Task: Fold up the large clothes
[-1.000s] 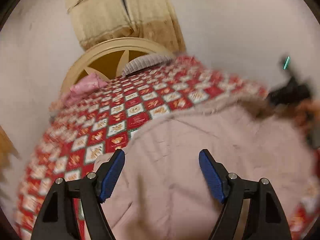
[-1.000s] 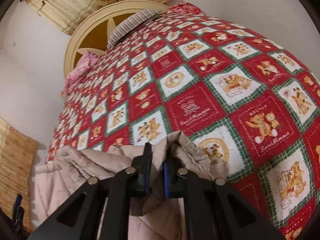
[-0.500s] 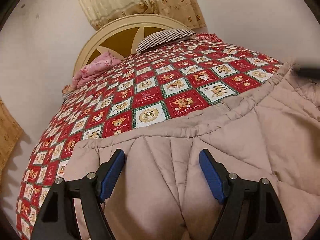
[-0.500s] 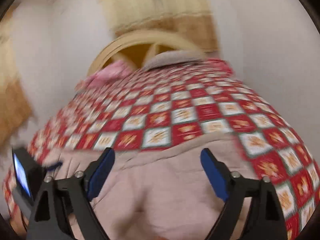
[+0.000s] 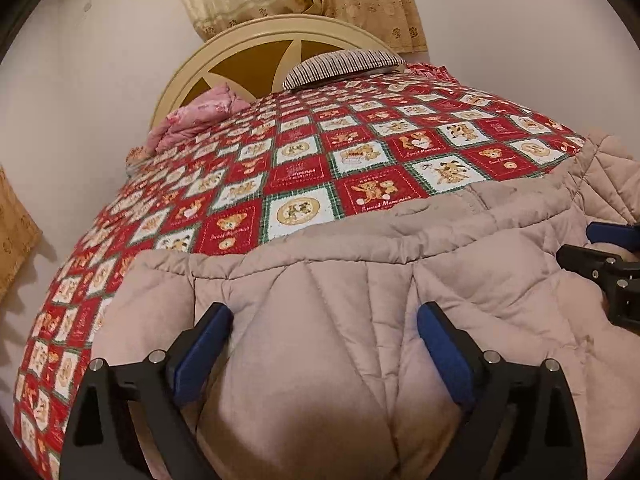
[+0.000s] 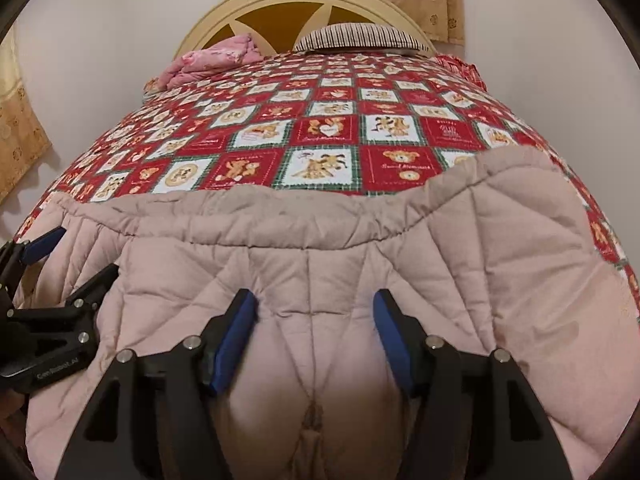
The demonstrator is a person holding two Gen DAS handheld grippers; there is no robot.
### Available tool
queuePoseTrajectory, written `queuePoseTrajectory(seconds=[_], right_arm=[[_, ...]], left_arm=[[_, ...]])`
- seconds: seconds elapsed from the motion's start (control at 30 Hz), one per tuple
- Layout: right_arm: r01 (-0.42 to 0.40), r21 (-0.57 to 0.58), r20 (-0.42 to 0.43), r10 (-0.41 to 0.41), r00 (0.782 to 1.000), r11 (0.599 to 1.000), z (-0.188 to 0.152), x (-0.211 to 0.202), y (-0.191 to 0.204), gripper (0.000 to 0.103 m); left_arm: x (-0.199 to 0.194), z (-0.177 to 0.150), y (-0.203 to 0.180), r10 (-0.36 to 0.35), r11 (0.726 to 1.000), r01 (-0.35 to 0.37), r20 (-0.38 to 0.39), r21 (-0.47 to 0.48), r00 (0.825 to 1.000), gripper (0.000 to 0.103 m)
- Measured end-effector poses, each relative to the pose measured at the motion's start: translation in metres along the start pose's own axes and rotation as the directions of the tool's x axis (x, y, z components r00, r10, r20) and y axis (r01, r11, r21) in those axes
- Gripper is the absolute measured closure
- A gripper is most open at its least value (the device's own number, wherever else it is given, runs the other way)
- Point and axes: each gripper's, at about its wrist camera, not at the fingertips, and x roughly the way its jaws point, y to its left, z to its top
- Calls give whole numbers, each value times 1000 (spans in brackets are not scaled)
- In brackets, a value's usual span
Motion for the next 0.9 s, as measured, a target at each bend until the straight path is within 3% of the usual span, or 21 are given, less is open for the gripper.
queuePoseTrajectory(seconds=[0.73,0.83,0.9], right_arm=[[9,8,-6,-9,1000,1000,-6,13,0,37],[15,2,-6,-15,1000,1000,-7,14,1,37],[18,0,-6,-18,1000,1000,-7,15,1,37]], left_arm=[[7,-2,19,-95,993,91,-48,-80,994,5],[-6,1,33,-115,987,112,-16,-111,993,5],[-24,3,53,-90,982,95,42,-160,995,5]])
